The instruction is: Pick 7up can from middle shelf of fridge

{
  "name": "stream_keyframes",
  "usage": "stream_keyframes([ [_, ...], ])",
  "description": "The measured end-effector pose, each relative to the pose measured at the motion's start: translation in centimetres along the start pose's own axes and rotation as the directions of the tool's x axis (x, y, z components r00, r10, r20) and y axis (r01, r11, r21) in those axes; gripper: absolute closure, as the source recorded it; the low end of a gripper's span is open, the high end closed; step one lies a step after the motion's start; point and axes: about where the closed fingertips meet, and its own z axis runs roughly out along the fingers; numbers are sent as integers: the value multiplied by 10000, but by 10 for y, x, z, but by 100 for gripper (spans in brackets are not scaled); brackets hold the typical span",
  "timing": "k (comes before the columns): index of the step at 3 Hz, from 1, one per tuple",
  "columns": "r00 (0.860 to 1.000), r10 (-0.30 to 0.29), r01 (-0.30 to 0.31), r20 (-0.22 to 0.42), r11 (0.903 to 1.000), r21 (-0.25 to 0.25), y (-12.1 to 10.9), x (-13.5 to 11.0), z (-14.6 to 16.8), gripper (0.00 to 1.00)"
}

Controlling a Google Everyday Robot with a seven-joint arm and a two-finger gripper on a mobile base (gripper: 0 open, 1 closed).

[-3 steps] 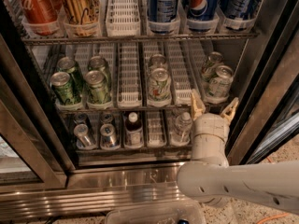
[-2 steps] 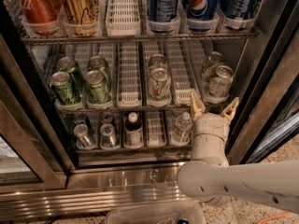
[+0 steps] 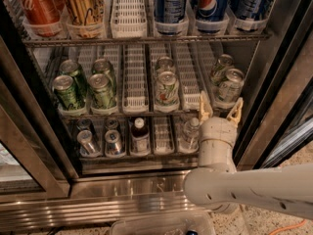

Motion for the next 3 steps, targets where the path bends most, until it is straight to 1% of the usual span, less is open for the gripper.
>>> stream_keyframes([
  [1,9999,-20,21,130,10000,-79,4,1,3,32],
  [2,9994,-173,173,315,9998,16,3,5,14,31],
  [3,9980,-356,338,525,9989,339,-3,9,32,29],
])
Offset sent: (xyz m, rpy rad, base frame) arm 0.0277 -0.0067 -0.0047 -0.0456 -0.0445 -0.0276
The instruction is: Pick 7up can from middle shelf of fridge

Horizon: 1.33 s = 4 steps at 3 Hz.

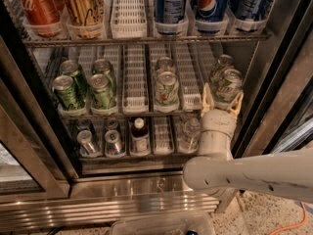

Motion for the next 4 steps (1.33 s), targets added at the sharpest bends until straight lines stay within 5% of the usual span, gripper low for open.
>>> stream_keyframes([
  [3,9998,-125,123,139,9998,161,-4,-7,10,32],
  [4,9995,-224,219,213,9995,236,-5,-8,15,51],
])
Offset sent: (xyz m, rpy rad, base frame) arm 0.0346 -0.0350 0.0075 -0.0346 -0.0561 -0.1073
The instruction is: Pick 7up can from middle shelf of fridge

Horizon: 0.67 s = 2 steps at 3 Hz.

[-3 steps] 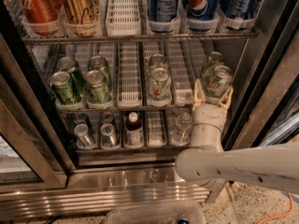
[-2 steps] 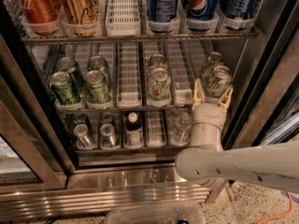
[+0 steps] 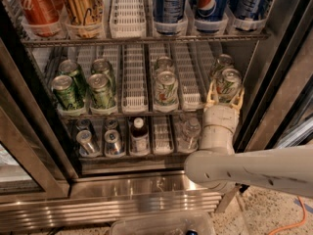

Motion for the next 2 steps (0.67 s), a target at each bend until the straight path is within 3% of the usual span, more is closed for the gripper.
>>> stream_keyframes([
  [2,9999,-105,103,102,9998,148,-4,-1,6,97],
])
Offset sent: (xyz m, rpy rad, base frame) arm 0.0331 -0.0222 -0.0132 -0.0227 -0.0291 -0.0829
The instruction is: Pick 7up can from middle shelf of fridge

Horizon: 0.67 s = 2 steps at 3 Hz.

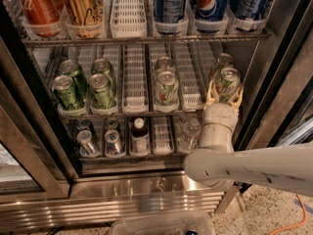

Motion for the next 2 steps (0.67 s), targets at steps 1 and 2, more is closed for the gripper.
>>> stream_keyframes([
  [1,10000,-5,4,29,10000,40,0,0,3,100],
  [2,9996,256,-257,147,9997,32,1,-5,5,100],
])
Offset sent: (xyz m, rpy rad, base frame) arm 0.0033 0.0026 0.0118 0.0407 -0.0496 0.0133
